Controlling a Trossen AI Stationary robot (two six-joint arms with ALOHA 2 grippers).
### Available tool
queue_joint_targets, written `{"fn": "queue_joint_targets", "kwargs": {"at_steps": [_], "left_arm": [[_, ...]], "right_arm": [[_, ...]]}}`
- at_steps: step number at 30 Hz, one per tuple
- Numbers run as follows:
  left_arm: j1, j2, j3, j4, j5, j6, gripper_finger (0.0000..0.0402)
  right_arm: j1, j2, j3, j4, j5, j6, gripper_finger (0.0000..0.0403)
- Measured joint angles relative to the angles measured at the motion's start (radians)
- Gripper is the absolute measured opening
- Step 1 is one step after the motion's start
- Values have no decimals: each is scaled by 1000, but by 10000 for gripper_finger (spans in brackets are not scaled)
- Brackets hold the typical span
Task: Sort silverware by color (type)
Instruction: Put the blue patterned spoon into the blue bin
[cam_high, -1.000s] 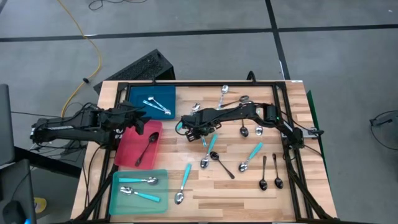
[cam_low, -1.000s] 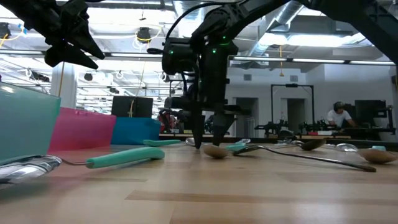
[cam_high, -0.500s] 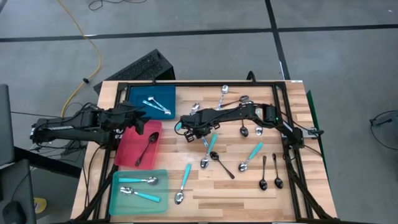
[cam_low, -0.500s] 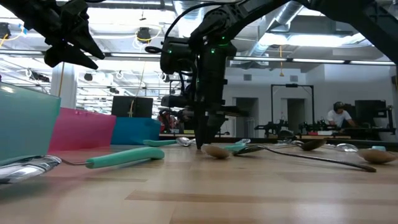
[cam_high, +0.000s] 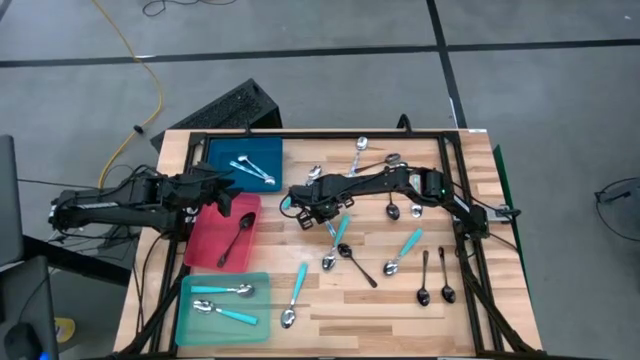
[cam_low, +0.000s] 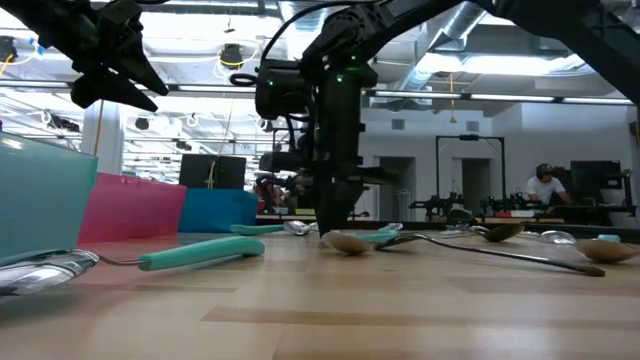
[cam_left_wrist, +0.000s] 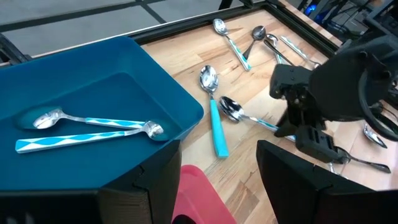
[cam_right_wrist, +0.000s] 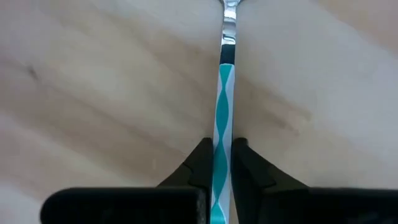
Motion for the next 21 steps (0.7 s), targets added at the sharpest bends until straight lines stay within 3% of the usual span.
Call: {"fn": "queue_joint_targets", "kwargs": {"at_steps": [14,21], "left_arm": [[0,0,0,0,0,0,195],[0,0,0,0,0,0,195]], "right_arm": [[10,-1,127,-43,20,-58,56],[43,-3,188,-31,25,-166,56]]}}
